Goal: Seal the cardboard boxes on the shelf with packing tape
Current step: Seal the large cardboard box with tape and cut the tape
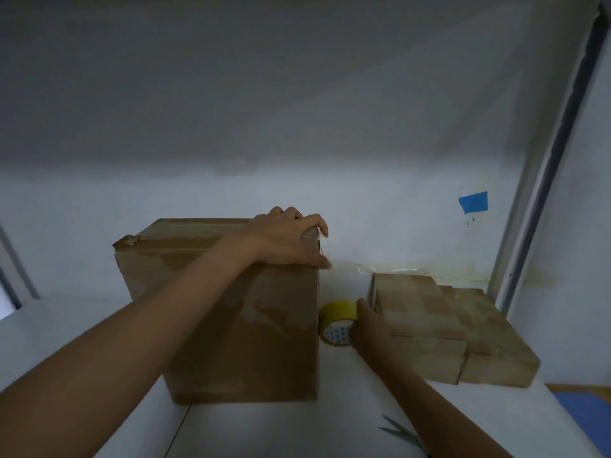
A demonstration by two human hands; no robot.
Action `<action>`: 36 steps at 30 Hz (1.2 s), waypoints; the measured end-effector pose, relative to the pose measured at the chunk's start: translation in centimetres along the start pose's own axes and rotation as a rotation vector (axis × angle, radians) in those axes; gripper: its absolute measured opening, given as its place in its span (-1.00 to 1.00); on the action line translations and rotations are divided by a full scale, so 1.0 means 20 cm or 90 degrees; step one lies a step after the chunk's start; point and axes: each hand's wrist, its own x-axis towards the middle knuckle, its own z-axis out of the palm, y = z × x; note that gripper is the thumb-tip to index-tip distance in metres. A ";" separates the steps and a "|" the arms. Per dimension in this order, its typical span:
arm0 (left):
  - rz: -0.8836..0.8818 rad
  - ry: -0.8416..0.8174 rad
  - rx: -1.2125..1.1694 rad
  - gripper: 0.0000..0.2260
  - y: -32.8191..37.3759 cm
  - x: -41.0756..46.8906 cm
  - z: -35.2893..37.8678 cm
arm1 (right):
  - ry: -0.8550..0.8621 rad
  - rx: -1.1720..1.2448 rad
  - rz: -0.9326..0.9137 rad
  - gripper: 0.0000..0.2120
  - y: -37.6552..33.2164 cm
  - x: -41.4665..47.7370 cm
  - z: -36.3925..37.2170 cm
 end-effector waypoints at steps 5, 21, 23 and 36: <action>0.005 0.008 0.006 -0.46 0.01 0.00 0.00 | -0.010 -0.295 -0.067 -0.73 -0.06 -0.04 0.00; 0.025 0.023 0.001 -0.61 0.01 -0.01 0.00 | -0.034 -0.517 -0.161 -0.52 -0.20 -0.05 0.02; 0.020 0.031 -0.021 -0.59 -0.01 -0.02 -0.01 | -0.019 -0.390 -0.131 -0.49 -0.17 -0.04 0.02; 0.031 0.091 -0.227 -0.49 -0.21 -0.13 -0.15 | -0.184 0.668 0.338 -0.59 0.04 -0.20 0.11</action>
